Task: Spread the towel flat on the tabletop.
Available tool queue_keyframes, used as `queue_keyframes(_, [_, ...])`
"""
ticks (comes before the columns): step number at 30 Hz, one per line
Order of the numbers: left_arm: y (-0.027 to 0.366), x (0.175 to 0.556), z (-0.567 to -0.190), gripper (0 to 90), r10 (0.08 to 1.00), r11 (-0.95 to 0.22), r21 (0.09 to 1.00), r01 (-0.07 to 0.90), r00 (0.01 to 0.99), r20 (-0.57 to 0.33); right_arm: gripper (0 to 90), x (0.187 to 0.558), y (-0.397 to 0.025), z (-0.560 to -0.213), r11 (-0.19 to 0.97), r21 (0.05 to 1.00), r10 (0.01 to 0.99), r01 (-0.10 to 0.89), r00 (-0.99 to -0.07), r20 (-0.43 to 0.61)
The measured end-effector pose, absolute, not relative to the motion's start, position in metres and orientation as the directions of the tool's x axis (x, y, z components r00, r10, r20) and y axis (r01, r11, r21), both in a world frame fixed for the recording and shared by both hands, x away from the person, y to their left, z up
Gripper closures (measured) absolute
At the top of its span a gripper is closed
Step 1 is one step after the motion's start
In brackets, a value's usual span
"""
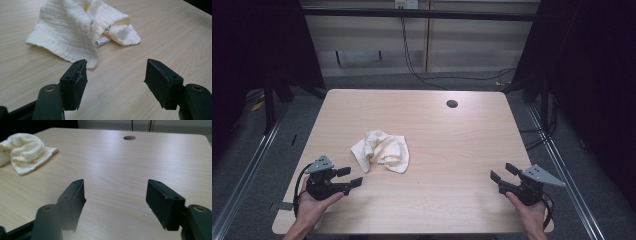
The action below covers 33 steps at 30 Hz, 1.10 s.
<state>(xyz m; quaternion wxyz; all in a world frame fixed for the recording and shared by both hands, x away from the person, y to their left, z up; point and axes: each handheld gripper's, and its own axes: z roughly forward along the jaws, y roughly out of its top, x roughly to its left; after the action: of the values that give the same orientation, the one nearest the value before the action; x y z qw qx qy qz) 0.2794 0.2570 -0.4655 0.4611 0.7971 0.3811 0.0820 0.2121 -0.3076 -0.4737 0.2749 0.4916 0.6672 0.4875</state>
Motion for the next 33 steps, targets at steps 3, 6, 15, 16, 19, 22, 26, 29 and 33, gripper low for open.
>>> queue_keyframes(3, [0.257, 0.281, -0.464, 34.8, 0.682, -0.286, 0.799, 0.529, 0.698, -0.219, 29.8, 0.212, -0.307, -0.472, 0.026, 0.92, 0.917, 0.39, -0.375, 0.133])
queue_keyframes(6, [0.258, 0.282, -0.464, 35.2, 0.684, -0.28, 0.8, 0.531, 0.695, -0.222, 31.4, 0.212, -0.306, -0.472, 0.018, 0.91, 0.902, 0.414, -0.399, 0.164])
queue_keyframes(15, [0.251, 0.286, -0.467, 39.4, 0.67, -0.315, 0.779, 0.542, 0.708, -0.222, 32.4, 0.216, -0.294, -0.477, 0.068, 0.866, 0.871, 0.495, -0.452, 0.19])
queue_keyframes(16, [0.25, 0.286, -0.465, 39.0, 0.672, -0.312, 0.783, 0.538, 0.708, -0.219, 34.0, 0.215, -0.292, -0.477, 0.084, 0.862, 0.862, 0.499, -0.471, 0.189])
queue_keyframes(19, [0.25, 0.29, -0.459, 36.8, 0.659, -0.292, 0.796, 0.531, 0.714, -0.235, 34.0, 0.213, -0.289, -0.476, 0.106, 0.86, 0.859, 0.499, -0.482, 0.174])
queue_keyframes(22, [0.248, 0.298, -0.453, 36.3, 0.654, -0.282, 0.803, 0.525, 0.717, -0.239, 35.3, 0.21, -0.286, -0.474, 0.103, 0.869, 0.852, 0.484, -0.494, 0.174])
queue_keyframes(26, [0.247, 0.309, -0.443, 42.9, 0.653, -0.299, 0.816, 0.496, 0.73, -0.204, 34.9, 0.211, -0.282, -0.476, 0.112, 0.866, 0.849, 0.487, -0.5, 0.172])
queue_keyframes(29, [0.244, 0.319, -0.431, 46.3, 0.654, -0.301, 0.836, 0.459, 0.737, -0.168, 36.1, 0.214, -0.281, -0.478, 0.108, 0.864, 0.843, 0.491, -0.506, 0.182])
queue_keyframes(33, [0.239, 0.337, -0.419, 52.5, 0.628, -0.305, 0.846, 0.436, 0.76, -0.166, 35.5, 0.215, -0.277, -0.479, 0.121, 0.859, 0.836, 0.497, -0.518, 0.182])
